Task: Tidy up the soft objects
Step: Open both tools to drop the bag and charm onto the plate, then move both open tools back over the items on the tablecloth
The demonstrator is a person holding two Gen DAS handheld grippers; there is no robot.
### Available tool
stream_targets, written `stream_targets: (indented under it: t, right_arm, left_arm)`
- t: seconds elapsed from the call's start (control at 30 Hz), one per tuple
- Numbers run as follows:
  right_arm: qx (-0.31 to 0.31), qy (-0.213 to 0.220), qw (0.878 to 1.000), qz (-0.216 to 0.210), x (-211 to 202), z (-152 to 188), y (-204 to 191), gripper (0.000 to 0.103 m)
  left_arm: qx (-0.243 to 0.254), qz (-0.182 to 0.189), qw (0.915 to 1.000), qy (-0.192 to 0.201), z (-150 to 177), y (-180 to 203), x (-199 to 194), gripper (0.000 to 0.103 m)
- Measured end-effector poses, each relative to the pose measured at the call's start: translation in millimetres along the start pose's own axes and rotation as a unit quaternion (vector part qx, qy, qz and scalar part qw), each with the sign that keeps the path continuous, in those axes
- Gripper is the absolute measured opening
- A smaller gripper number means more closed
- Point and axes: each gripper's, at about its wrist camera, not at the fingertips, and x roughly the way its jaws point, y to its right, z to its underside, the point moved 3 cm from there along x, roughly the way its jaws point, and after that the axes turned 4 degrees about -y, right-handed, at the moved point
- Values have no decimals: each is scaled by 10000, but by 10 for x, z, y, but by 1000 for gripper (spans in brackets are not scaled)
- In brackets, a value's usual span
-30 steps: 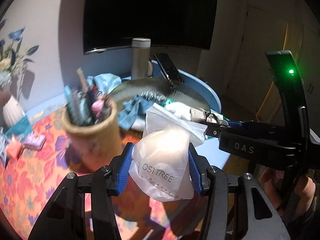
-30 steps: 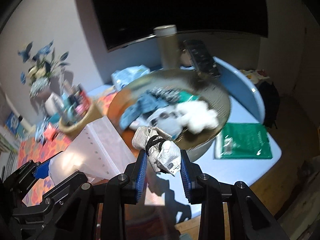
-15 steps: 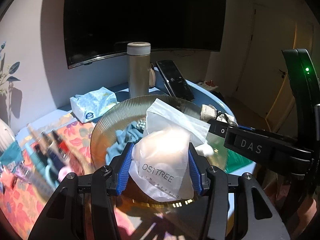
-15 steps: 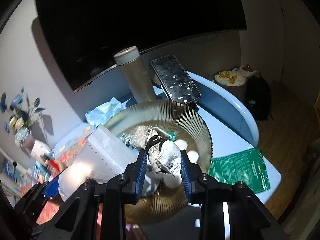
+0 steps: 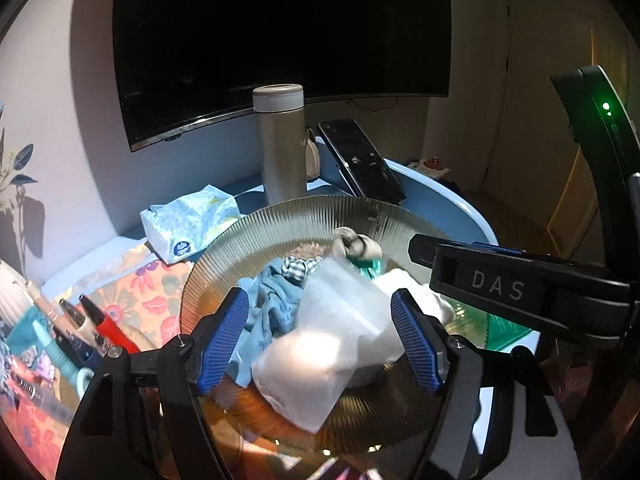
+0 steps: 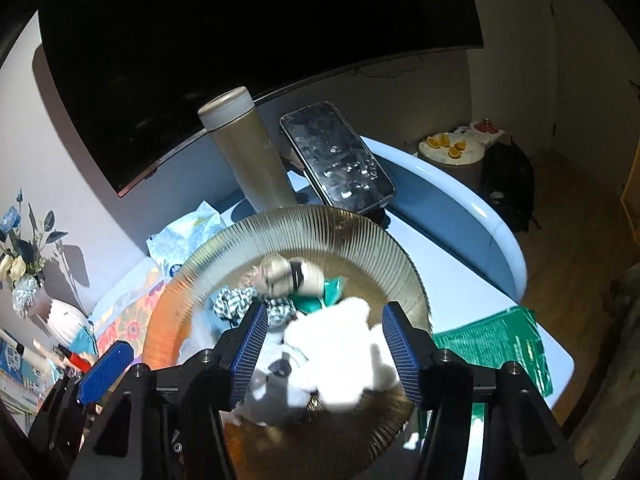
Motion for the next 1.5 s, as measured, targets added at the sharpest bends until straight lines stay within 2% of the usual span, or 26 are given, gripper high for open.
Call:
stream_targets:
  t: [0.3,0.47,0.6,0.77,1.07,1.17,1.27,1.43,1.5]
  right_arm:
    - [-240,264,9993,52,-441,169,-157,58]
    - [-474,483,9977,-42,-766,285,-331,58]
    - [-747,455,9957,-289,-909,450,-622,58]
    - [-1209,444,9911,-348,-1043,697,-1060,58]
    - [-2039,453,9759,-632,-1192,1180,-1906,58]
    - [-2275,374,9703,-735,-1155,1322,-2169,58]
    - [-2511,241,9632,-928,-1065,1465,-2427,58]
    - [-2852,-138,9508,-1204,-788,1740,-2850,58]
    - [-2928,-334,9466,-1311,-640,1838,-3014,58]
  left_arm:
    - [-14,-11,9998,187,116,72,-426,72]
    - [-118,-381,9992,24,261,-7,-713,72]
    - [-429,-603,9973,2,463,-272,-980,72]
    - [-892,-871,9922,34,730,-724,-1324,72]
    - [-1547,-1355,9785,146,1176,-1481,-1759,72]
    - [-1774,-1522,9722,108,1347,-1756,-1834,72]
    - [-2152,-1788,9601,-3,1600,-2144,-1910,72]
    - [-2965,-2236,9282,-228,2092,-2921,-2099,72]
    - [-3147,-2383,9184,-265,2232,-3134,-2171,72]
